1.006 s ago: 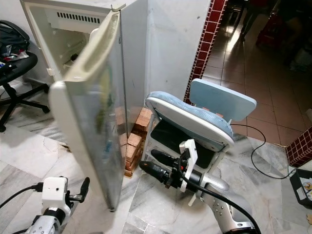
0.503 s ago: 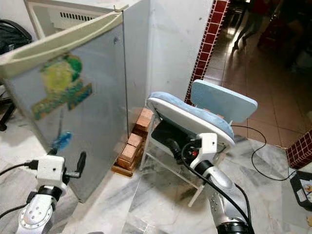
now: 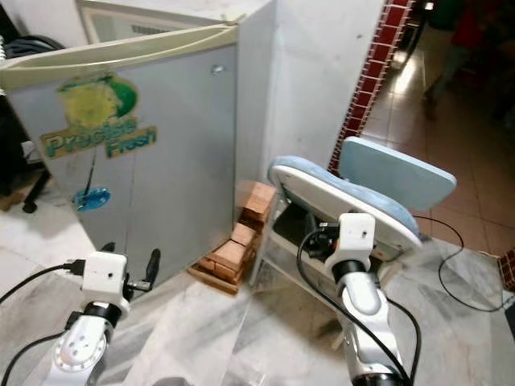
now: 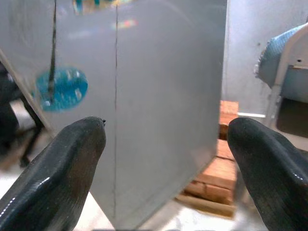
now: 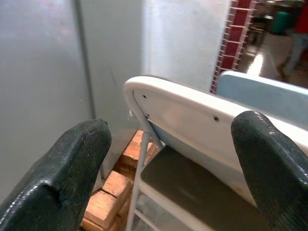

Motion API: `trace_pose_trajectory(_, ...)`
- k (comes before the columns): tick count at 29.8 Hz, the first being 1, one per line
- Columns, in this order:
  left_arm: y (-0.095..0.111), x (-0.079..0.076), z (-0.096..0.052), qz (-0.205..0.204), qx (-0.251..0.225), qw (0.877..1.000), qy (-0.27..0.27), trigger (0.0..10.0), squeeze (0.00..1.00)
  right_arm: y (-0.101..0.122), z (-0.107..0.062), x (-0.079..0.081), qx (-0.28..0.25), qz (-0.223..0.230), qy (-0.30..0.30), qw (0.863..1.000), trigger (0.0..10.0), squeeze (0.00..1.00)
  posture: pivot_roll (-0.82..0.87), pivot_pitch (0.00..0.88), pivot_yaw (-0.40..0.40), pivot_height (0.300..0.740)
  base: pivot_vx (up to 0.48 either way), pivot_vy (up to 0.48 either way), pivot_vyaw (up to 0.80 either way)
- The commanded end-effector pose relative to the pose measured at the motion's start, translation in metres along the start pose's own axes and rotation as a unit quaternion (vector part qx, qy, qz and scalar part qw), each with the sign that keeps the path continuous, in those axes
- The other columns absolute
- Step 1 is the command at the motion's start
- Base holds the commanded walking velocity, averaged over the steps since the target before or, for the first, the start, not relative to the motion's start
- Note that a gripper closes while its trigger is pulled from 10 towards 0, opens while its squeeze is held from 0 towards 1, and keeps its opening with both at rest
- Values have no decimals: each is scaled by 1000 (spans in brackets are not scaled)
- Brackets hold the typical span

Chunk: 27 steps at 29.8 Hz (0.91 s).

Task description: Restocking fridge

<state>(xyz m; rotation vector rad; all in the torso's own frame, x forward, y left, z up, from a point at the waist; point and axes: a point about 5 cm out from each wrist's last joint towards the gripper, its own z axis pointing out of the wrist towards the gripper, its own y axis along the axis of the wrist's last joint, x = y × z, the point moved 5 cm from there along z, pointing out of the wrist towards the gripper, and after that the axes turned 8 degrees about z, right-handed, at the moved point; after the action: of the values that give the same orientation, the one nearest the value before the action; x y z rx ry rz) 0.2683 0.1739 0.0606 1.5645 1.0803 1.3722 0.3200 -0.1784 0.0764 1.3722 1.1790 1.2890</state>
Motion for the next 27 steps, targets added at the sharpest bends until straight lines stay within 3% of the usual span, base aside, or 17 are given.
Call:
trace_pose_trajectory(1,10,-1,6,-7,-19,1000,1,10000,0,2,-8,-25,-6,-13,-46,999,10000,0,74,0,-30,740,0,480,0)
trace_pose_trajectory(6,13,1,10,-10,-22,1000,3,10000,0,-3,-11,-30,6,-31,-60,998,10000,0,67,0,-24,740,0,480,0)
trace_pose_trajectory(13,16,1,13,-16,-29,999,-3,10000,0,-6,-14,-18,8,-12,-37,999,10000,0,60,0,-31,740,0,480,0)
trace_pose_trajectory(27,12,0,12,-20,-23,1000,-5,10000,0,-11,-16,-14,16,-3,-26,1000,10000,0,61,0,-28,740,0,480,-775)
